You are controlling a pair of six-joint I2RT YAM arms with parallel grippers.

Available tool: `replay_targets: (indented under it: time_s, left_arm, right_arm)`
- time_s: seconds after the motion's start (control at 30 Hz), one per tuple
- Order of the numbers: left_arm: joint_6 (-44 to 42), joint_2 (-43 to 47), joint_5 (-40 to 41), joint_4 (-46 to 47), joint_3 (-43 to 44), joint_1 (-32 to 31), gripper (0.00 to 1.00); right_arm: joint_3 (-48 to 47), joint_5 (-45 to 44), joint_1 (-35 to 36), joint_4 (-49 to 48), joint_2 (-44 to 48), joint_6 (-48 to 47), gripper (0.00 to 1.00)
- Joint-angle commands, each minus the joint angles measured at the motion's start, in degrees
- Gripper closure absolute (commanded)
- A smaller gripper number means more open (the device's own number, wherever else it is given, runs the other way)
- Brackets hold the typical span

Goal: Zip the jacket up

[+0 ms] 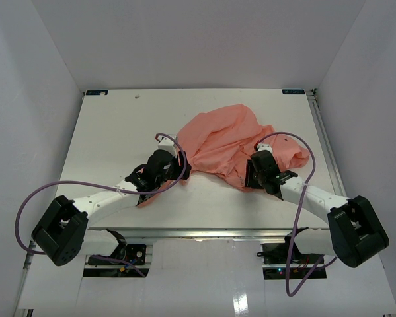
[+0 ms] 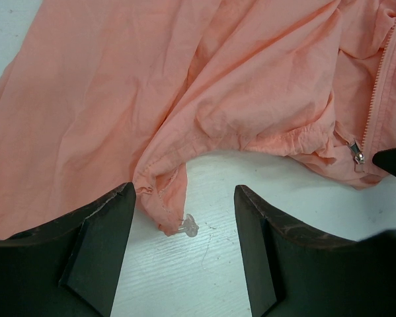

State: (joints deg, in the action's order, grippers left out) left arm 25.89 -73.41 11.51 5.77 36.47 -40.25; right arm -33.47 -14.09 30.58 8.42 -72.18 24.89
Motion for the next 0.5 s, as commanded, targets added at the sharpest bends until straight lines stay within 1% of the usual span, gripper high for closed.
replay_targets:
  time_s: [0.0,0.2,0.33,0.4,0.47]
  left_arm:
    - [-0.58,0.89,0.71,-0.58,1.50,-0.18,0.28]
    - [-0.58,1.40,0.86,-0.59,1.33,-0.18,0.28]
    - [-0.58,1.51,0.97,-0.68,1.32,-0.18,0.28]
    - [-0.58,1.60,0.88,-0.68,1.32,-0.25,0.28]
    - [-0.58,1.60,0.88,-0.68,1.32,-0.20,0.28]
  right_arm:
    - [0.77,0.57,0.88,-3.32,-1.02,0.25,0.57]
    - [0.77,0.44,1.05,-3.50,-2.03,0.09,0.57]
    - [0.77,-1.35,1.15,-3.50,-1.58,0.43,0.61]
    - [0.55,-1.33,1.15,-3.52,-1.87,-0.01,0.74]
    - [0.11,-1.20,1.13,-3.37,-2.64,-0.41,0.82]
